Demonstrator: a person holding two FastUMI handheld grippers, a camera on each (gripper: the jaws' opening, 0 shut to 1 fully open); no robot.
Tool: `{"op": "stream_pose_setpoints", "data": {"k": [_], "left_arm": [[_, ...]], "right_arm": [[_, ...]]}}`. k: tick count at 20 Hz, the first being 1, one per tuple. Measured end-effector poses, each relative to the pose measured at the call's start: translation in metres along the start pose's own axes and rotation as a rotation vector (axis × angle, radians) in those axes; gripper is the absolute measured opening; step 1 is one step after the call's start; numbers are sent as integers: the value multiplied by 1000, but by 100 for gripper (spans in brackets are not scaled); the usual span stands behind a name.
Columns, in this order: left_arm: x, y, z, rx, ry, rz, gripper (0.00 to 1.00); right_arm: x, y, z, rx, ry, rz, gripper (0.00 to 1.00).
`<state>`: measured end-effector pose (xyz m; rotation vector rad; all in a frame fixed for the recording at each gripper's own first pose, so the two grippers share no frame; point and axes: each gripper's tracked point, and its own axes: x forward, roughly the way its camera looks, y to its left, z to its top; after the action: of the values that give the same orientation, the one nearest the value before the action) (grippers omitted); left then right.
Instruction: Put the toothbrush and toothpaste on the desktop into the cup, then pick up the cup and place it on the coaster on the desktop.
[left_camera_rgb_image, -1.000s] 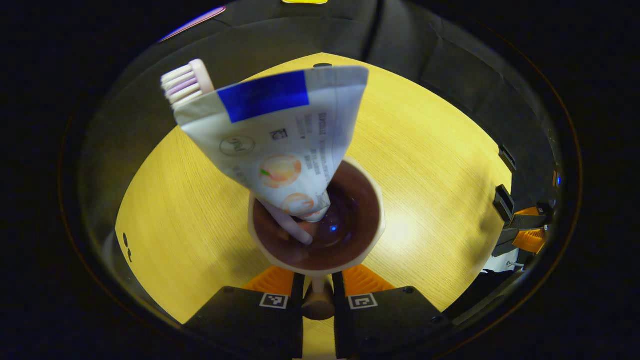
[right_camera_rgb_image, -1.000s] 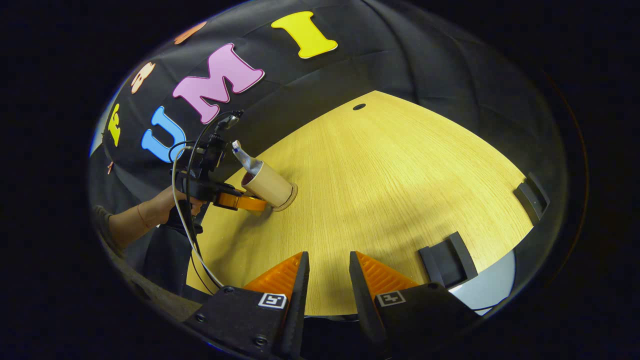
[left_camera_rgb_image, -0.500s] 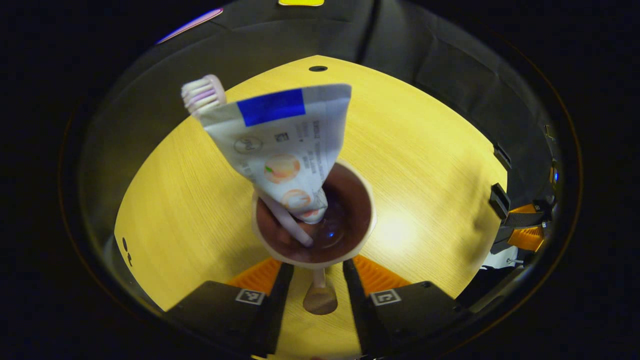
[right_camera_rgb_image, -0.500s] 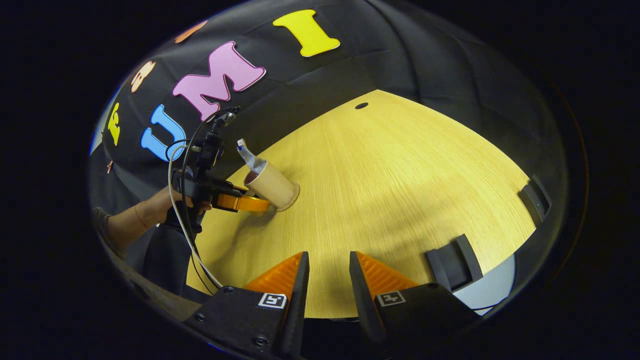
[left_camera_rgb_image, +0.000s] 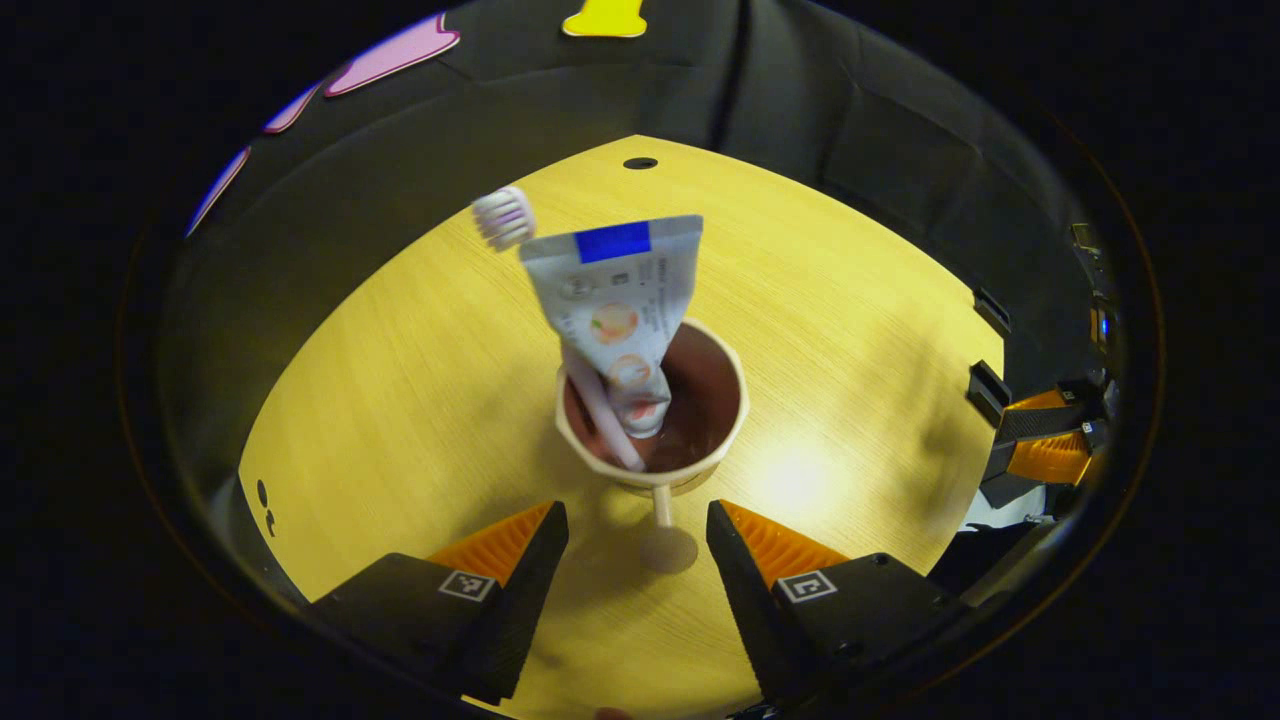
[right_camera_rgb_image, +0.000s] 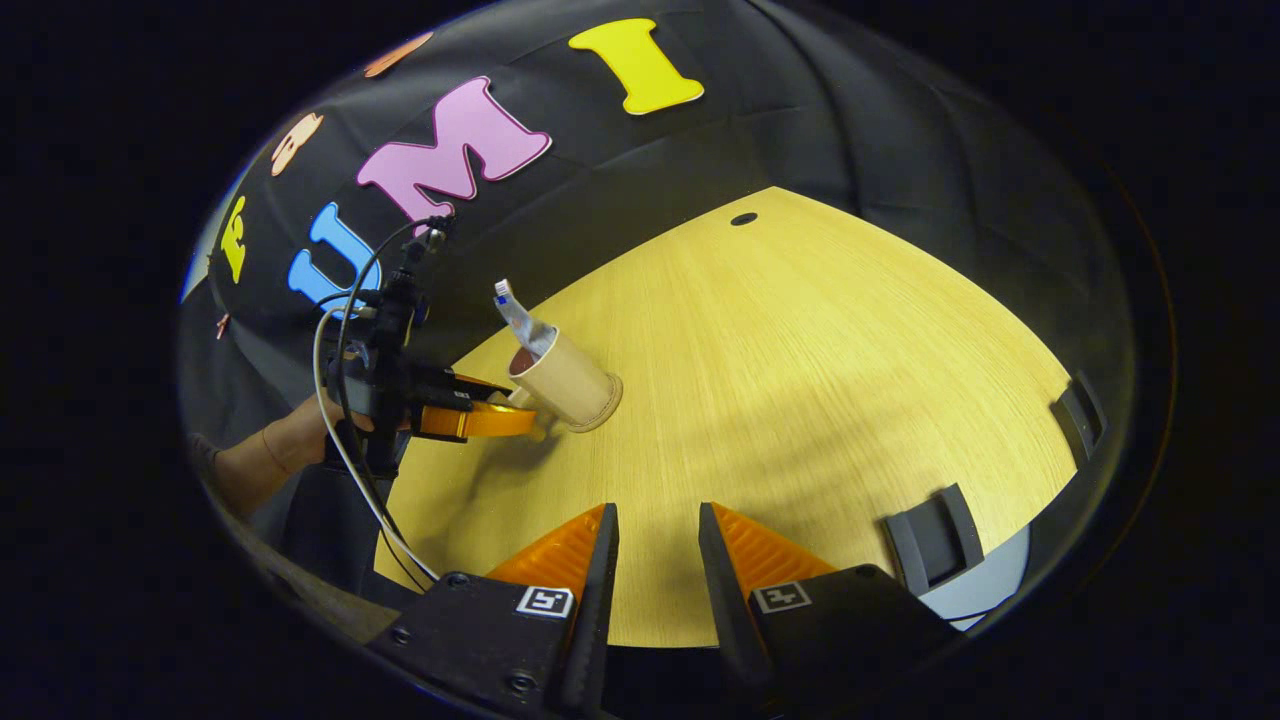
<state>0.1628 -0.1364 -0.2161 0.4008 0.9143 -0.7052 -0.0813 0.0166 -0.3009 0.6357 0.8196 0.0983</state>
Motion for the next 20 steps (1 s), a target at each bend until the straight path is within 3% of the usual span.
{"op": "stream_pose_setpoints", "data": {"k": [10, 20], "left_arm": [[-63, 17, -41, -80, -125, -17, 87], [-91, 17, -105, -251, -171, -1, 87]], "right_arm": [[24, 46, 3, -62, 31, 29, 50], [25, 87, -3, -135, 58, 62, 50]]}}
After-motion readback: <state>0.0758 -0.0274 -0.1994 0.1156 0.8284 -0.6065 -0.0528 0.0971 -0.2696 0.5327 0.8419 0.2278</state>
